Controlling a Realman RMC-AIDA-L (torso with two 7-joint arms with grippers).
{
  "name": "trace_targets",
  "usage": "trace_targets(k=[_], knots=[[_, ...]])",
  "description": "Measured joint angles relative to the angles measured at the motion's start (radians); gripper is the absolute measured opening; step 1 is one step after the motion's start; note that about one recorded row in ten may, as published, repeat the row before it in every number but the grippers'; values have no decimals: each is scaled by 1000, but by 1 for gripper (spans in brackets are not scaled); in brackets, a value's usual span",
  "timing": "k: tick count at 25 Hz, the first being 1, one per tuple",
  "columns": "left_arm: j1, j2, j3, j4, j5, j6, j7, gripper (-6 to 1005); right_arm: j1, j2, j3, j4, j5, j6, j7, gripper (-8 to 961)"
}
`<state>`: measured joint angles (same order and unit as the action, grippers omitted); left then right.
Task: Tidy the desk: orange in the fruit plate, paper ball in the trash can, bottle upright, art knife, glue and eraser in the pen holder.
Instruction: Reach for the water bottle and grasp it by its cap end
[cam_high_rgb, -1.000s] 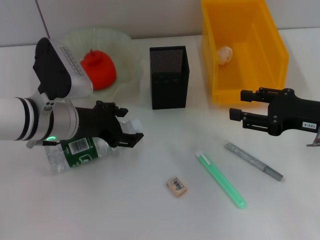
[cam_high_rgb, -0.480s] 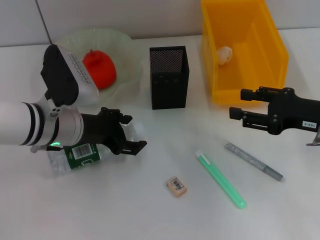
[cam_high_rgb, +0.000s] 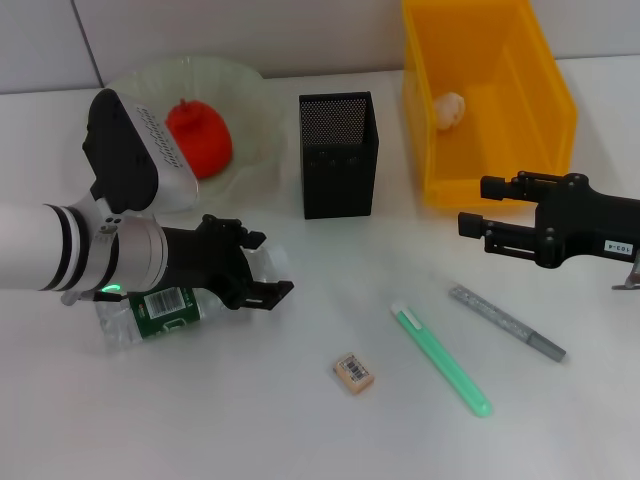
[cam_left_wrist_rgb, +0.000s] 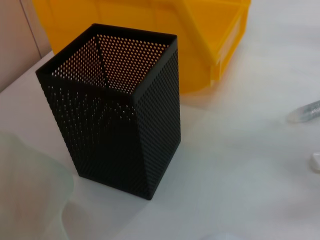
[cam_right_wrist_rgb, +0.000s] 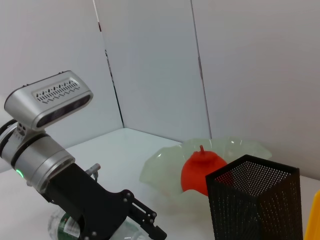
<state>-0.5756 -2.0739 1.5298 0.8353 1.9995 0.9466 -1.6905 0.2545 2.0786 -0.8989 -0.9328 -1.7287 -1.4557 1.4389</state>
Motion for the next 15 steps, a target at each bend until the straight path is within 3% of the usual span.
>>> trace_targets(k=[8,13,15], knots=[[0,0,4,15,7,11,-8,686,0,1,0,0,0,0,0,638],[1,0,5,24,23,16,-11,555,4,2,0,12,0,0,-1,638],[1,0,8,27,26,19,-12,555,7,1,0,16,0,0,-1,638]])
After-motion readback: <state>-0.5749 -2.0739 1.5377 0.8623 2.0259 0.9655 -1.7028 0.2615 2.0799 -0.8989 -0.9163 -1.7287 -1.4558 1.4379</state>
